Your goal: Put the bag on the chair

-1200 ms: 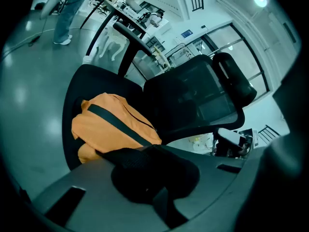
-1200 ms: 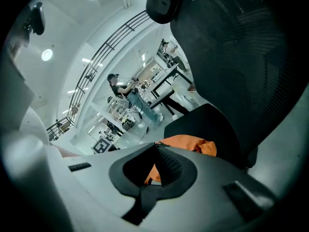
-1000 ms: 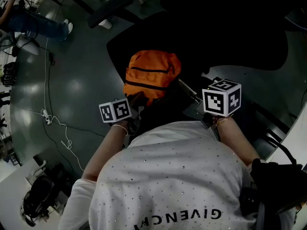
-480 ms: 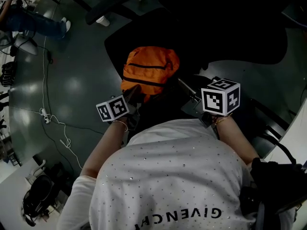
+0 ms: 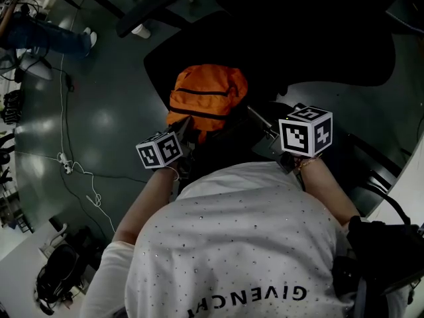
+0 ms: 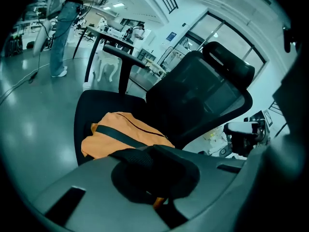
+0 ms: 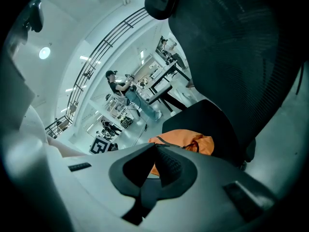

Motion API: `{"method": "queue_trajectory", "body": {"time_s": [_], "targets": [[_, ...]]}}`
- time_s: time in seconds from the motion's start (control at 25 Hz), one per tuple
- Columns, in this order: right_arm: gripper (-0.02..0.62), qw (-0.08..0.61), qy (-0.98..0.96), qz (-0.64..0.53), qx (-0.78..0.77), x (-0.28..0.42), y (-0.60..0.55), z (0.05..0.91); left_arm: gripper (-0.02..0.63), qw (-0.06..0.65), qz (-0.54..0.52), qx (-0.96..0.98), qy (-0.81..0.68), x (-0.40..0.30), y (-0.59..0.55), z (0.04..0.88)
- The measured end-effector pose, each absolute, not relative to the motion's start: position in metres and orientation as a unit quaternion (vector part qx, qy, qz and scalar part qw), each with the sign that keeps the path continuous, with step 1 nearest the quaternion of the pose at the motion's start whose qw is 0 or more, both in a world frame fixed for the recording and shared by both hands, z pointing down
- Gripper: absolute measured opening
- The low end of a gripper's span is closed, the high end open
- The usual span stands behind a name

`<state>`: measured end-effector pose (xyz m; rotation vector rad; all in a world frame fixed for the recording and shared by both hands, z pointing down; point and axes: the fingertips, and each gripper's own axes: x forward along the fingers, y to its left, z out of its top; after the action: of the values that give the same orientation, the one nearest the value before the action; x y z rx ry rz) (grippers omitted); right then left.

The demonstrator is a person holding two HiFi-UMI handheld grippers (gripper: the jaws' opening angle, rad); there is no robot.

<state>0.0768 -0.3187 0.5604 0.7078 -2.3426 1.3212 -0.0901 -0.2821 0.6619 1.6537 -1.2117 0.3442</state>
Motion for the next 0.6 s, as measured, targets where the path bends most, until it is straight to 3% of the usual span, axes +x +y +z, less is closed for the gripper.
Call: {"method": "queue_trajectory", "body": {"time_s": [0.6], "targets": [[0.006, 0.191, -0.822, 0.479, 0.240, 0.073, -0.314, 0.576, 0.003, 0.515, 0.211, 0.662, -0.502, -0.102, -0.243, 0.686]]}}
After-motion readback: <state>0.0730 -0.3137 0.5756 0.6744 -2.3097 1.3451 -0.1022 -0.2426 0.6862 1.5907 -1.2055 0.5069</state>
